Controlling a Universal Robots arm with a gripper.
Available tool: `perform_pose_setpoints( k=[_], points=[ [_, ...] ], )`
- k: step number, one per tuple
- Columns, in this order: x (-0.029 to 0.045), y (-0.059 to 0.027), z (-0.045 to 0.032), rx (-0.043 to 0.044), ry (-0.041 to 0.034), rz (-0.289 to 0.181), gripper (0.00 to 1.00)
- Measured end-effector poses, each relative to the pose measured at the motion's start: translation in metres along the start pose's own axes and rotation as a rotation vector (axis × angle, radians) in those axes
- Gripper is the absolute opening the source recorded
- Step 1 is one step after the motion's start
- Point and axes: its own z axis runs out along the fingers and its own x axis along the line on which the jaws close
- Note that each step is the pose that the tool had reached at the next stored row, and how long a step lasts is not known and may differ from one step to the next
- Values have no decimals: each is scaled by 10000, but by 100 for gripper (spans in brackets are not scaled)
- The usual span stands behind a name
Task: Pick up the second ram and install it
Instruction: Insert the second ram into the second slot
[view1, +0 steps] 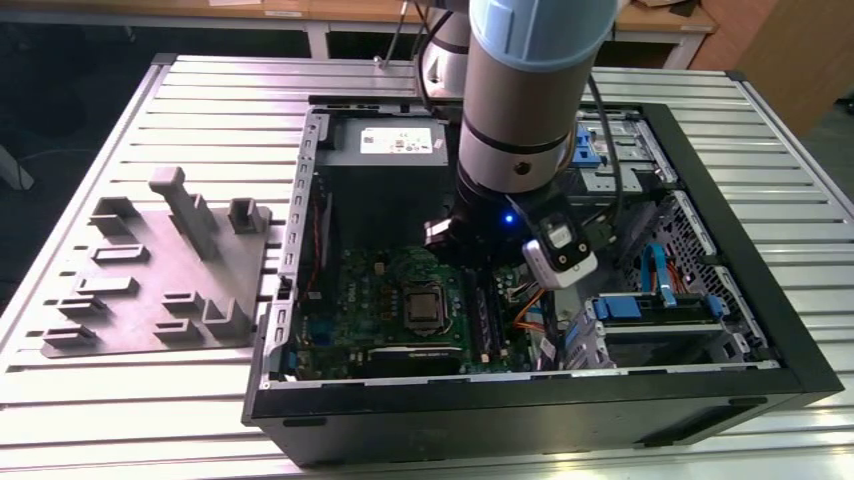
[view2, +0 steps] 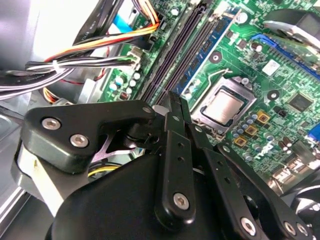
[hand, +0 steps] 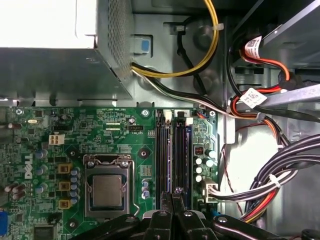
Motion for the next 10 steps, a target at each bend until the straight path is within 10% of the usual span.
perform_pose_setpoints(
  k=[10],
  points=[
    [-3,40,49,-7,0,0,11]
  ],
)
